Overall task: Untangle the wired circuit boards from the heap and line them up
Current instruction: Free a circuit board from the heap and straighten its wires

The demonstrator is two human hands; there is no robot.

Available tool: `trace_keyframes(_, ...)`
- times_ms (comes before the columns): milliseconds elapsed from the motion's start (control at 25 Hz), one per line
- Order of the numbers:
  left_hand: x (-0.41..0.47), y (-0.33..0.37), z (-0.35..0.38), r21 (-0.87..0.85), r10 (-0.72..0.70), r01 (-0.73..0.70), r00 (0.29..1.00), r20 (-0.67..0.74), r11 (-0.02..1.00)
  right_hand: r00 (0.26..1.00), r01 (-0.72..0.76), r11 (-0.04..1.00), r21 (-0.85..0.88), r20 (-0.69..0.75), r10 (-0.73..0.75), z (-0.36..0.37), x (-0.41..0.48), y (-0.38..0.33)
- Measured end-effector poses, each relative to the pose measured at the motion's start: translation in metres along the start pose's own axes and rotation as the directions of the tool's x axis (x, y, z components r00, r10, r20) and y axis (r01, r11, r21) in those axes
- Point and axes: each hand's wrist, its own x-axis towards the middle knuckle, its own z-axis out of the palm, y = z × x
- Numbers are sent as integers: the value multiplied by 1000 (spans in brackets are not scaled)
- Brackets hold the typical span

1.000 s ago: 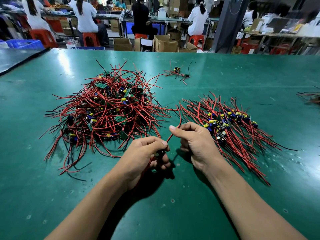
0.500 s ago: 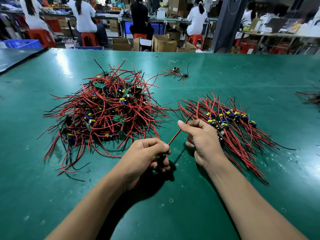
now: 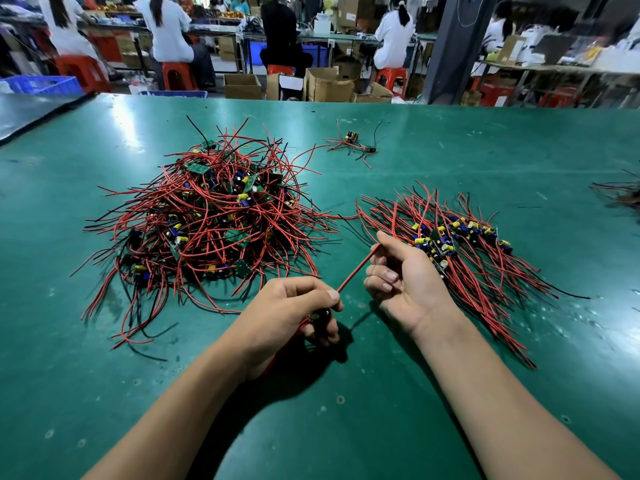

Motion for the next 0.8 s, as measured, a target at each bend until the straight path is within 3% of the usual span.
trace_keyframes(120, 0, 0, -1, -18, -6, 6, 1000, -16, 1000, 999, 43, 999, -17, -4, -43, -1, 1, 0)
trace_keyframes(240, 0, 0, -1, -49, -28, 26, 999, -38, 998, 950, 299, 912, -281, -7, -314, -3, 2, 6)
trace_keyframes(320, 0, 0, -1, -85, -46, 42, 998, -42, 995, 910, 397, 848, -352, 31, -413, -4, 2, 9)
trace_keyframes(400, 0, 0, -3, -124, -55, 49, 997, -47, 991, 946, 324, 905, -274, 74, -316, -4, 2, 9)
trace_keyframes(480, 0, 0, -5, -155, -61, 52, 997, -51, 987, 975, 147, 968, -204, 192, -108, -5, -1, 10)
trace_keyframes(600, 1, 0, -5, -196, -57, 47, 997, -49, 979, 922, 47, 940, -337, 376, 89, -5, -8, 19)
trace_keyframes(680, 1, 0, -6, -208, -54, 43, 997, -47, 977, 908, 85, 894, -440, 405, 113, -3, -11, 25)
trace_keyframes(800, 1, 0, -7, -206, -49, 40, 998, -37, 978, 934, 166, 882, -442, 358, 4, -2, -10, 29)
